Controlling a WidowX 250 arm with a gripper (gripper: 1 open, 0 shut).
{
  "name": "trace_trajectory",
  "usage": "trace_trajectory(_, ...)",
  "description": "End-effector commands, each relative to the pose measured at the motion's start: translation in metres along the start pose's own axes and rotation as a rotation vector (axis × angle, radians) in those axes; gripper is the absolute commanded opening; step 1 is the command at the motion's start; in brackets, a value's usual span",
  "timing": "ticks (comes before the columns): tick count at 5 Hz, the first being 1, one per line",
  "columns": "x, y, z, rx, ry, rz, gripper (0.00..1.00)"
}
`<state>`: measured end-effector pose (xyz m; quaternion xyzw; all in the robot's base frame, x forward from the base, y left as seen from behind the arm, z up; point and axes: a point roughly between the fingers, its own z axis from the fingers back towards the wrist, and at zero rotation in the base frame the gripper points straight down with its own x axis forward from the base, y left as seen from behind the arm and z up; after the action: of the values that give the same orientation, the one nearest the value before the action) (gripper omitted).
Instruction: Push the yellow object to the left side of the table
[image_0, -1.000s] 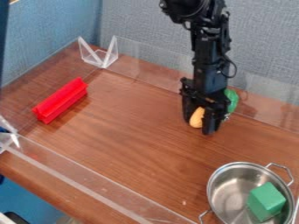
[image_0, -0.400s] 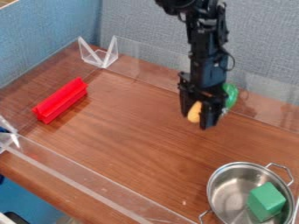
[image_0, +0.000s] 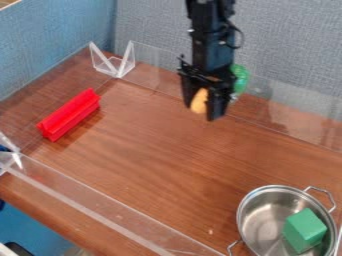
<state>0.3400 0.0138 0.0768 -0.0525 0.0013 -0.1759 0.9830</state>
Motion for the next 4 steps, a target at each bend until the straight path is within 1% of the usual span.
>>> trace_trajectory(1, -0.010, 0.030, 0.022, 0.036, -0.049, 0.057, 0.00)
trace_trajectory(2, -0.021, 0.058, 0.016, 0.038, -0.028, 0.107, 0.00)
trace_trajectory(3, -0.028, 0.074, 0.005, 0.035, -0.004, 0.128, 0.00)
trace_trajectory(4, -0.030, 0.076, -0.004, 0.030, 0.019, 0.122, 0.00)
